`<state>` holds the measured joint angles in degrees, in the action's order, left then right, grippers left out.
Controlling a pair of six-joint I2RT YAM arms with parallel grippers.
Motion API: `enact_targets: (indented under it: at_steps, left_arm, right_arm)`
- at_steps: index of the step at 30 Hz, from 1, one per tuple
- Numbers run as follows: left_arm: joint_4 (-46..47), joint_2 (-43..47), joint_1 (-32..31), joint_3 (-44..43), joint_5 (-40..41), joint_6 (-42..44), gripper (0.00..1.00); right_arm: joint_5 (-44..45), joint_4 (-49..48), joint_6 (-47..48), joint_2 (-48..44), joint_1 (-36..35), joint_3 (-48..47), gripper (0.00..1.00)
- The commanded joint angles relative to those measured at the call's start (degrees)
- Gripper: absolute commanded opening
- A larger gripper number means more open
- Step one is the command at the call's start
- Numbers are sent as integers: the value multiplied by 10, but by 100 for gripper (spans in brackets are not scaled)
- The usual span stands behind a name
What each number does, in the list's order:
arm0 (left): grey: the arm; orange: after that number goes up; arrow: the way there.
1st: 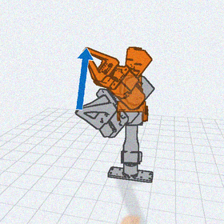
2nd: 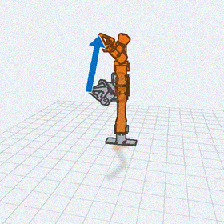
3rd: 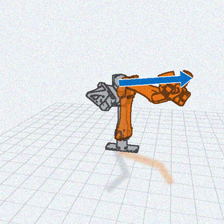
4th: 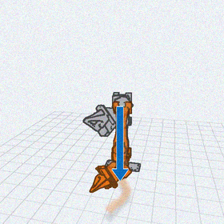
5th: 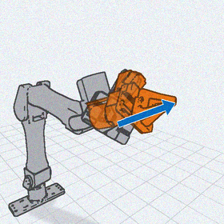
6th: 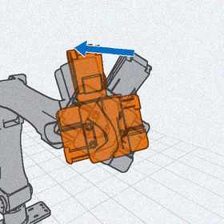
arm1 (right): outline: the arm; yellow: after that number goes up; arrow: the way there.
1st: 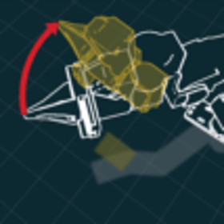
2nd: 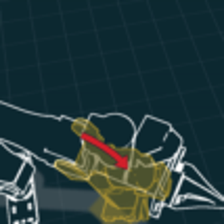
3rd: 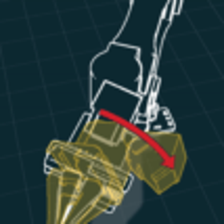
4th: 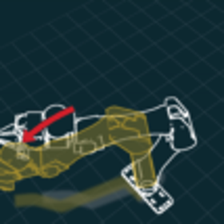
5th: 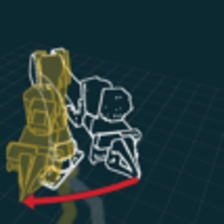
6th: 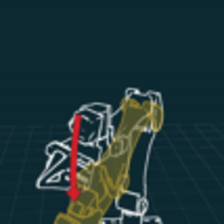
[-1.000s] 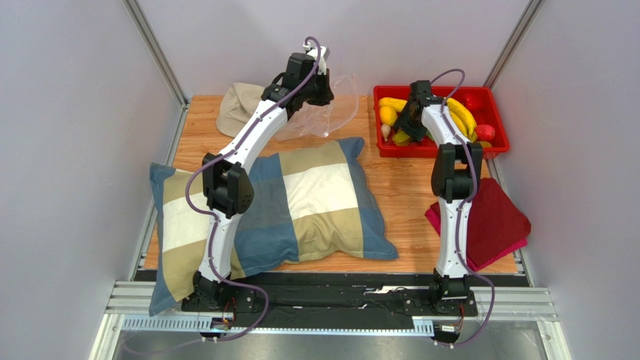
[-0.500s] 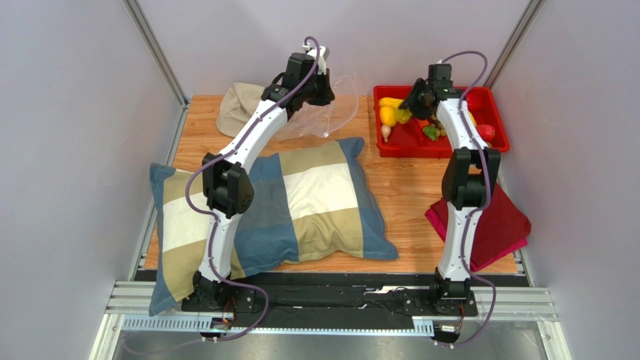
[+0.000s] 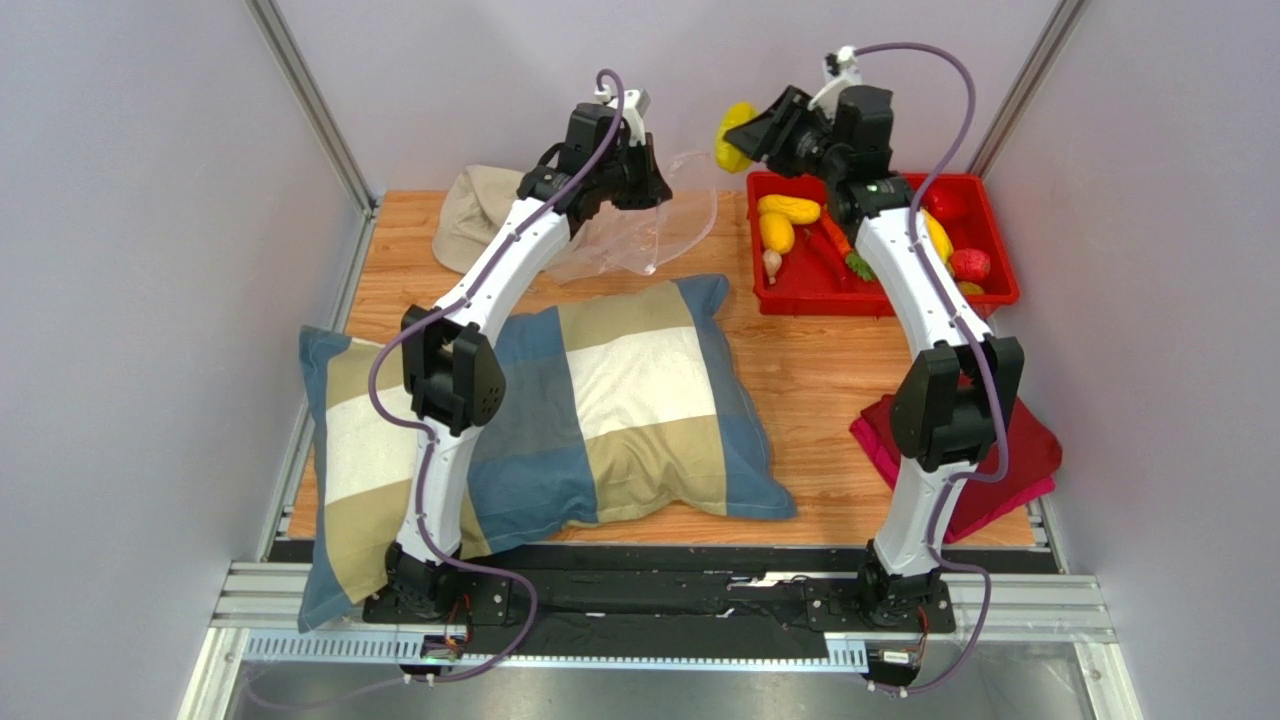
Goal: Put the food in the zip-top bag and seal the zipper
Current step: Pick up the fake fruit from the bin, then place the fake fruit in the zipper food storage bag.
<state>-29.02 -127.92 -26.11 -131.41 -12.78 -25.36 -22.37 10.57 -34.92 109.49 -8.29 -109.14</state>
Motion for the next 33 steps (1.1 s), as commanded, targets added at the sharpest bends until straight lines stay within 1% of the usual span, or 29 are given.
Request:
enact_targets:
  at_steps: [1, 6, 12, 13, 15, 18, 19, 20, 22, 23, 25, 26, 27, 29, 33]
  left_arm:
    - [12, 43, 10, -33, -23, -38, 0]
    - [25, 42, 20, -31, -44, -72, 0]
    - [64, 50, 36, -19, -86, -119, 0]
    - [69, 50, 38, -17, -92, -129, 0]
    - [80, 51, 43, -17, -99, -137, 0]
    - [101, 47, 46, -16, -120, -155, 0]
    - [105, 44, 46, -15, -131, -166, 0]
    - [111, 44, 47, -13, -137, -173, 0]
    - [135, 43, 47, -1, -154, -195, 0]
    - [136, 43, 48, 0, -155, -200, 0]
    - [142, 43, 52, 4, -153, -210, 0]
    - [144, 43, 54, 5, -152, -213, 0]
    - [142, 43, 56, 5, -149, -213, 0]
    - [145, 44, 62, 9, -146, -213, 0]
    - [157, 32, 69, 9, -154, -234, 0]
  right_arm:
    - [-18, -42, 0, 3, -37, 9, 0]
    - [-8, -48, 13, 35, -68, -4, 0]
    - [52, -19, 70, 57, -94, -1, 0]
    - [78, -14, 78, 57, -95, 2, 0]
    - [101, -13, 96, 59, -100, 6, 0]
    - [103, -6, 116, 70, -102, -5, 0]
    - [94, 1, 126, 74, -103, -18, 2]
    - [90, 11, 136, 78, -106, -30, 17]
    - [69, 45, 164, 91, -110, -65, 33]
    - [63, 58, 172, 92, -111, -74, 51]
    - [46, 89, 205, 92, -110, -93, 71]
    - [44, 95, 217, 88, -109, -94, 83]
    - [35, 98, 232, 84, -105, -92, 87]
    - [16, 96, 232, 70, -86, -89, 95]
    - [-91, 92, 195, 66, -33, -102, 96]
